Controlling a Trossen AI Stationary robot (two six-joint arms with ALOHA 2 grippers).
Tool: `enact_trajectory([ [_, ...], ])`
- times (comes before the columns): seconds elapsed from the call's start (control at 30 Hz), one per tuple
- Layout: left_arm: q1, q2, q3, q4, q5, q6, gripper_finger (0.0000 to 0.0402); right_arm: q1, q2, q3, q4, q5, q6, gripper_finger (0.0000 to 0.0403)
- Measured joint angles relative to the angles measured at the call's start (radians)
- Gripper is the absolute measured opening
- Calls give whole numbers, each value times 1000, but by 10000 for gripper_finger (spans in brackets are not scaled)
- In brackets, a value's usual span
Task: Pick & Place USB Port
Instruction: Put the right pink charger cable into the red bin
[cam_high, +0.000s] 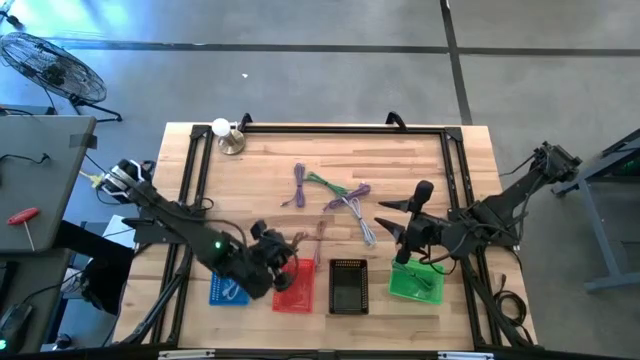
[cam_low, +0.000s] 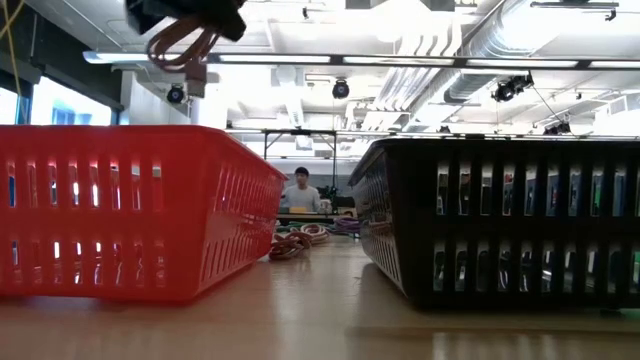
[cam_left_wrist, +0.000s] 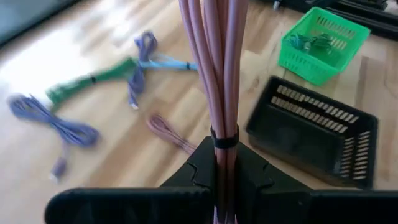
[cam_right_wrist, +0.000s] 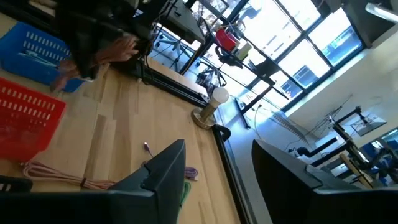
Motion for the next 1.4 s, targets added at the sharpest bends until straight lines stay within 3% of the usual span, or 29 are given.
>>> enact_trajectory([
  [0.5, -82, 206, 1, 60, -19, -461, 17, -19, 0, -1, -3, -169, -6, 171],
  [0.67, -80, 260, 1, 137, 4, -497, 17, -19, 0, -1, -22, -174, -6, 170],
  [1.2, -80, 346, 2, 143, 95, -641, 17, -19, 0, -1, -49, -214, -6, 161],
  [1.4, -80, 346, 2, 150, 122, -641, 69, -19, 0, -1, -49, -214, -4, 160],
])
